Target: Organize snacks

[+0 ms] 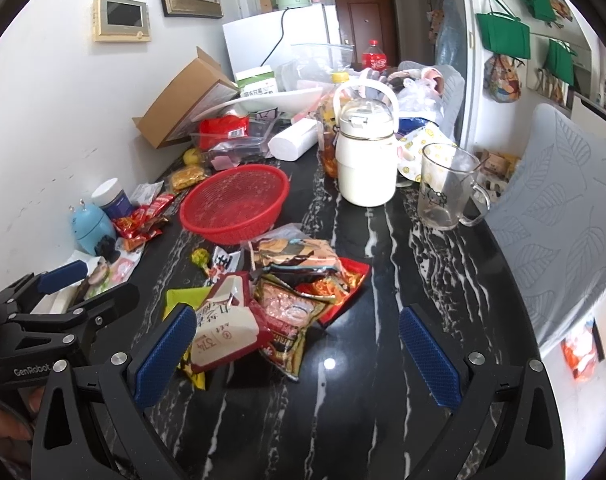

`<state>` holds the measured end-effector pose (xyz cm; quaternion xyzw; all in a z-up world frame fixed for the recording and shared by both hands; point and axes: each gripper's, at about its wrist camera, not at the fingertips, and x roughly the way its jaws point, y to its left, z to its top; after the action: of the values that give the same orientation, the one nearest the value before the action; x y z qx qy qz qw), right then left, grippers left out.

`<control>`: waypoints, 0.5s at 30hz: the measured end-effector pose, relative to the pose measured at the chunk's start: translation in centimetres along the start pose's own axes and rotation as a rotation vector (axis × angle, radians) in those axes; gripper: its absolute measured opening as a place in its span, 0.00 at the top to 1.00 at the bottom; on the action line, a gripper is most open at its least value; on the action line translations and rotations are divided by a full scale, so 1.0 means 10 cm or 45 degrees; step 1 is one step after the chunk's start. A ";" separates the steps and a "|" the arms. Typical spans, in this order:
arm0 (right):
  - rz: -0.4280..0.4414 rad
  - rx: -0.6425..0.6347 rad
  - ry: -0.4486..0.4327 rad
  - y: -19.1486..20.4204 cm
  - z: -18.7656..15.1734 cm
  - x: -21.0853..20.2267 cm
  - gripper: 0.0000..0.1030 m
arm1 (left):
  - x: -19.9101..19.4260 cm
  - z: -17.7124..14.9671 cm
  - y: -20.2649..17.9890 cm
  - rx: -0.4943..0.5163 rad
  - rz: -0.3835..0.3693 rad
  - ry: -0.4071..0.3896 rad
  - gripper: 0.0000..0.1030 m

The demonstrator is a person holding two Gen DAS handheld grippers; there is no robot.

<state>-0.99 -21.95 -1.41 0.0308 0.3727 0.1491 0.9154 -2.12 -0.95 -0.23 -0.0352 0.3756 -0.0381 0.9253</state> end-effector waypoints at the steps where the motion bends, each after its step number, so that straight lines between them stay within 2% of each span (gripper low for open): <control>1: 0.003 0.001 0.002 0.00 -0.01 0.00 0.00 | 0.00 -0.02 0.01 -0.001 0.000 0.001 0.00; 15: 0.100 0.015 0.094 0.02 -0.41 0.22 0.00 | 0.15 -0.46 0.10 -0.018 -0.024 0.107 0.00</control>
<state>-2.35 -21.36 -5.78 0.0454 0.4055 0.1838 0.8943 -4.17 -0.27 -4.65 -0.0436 0.4141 -0.0457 0.9080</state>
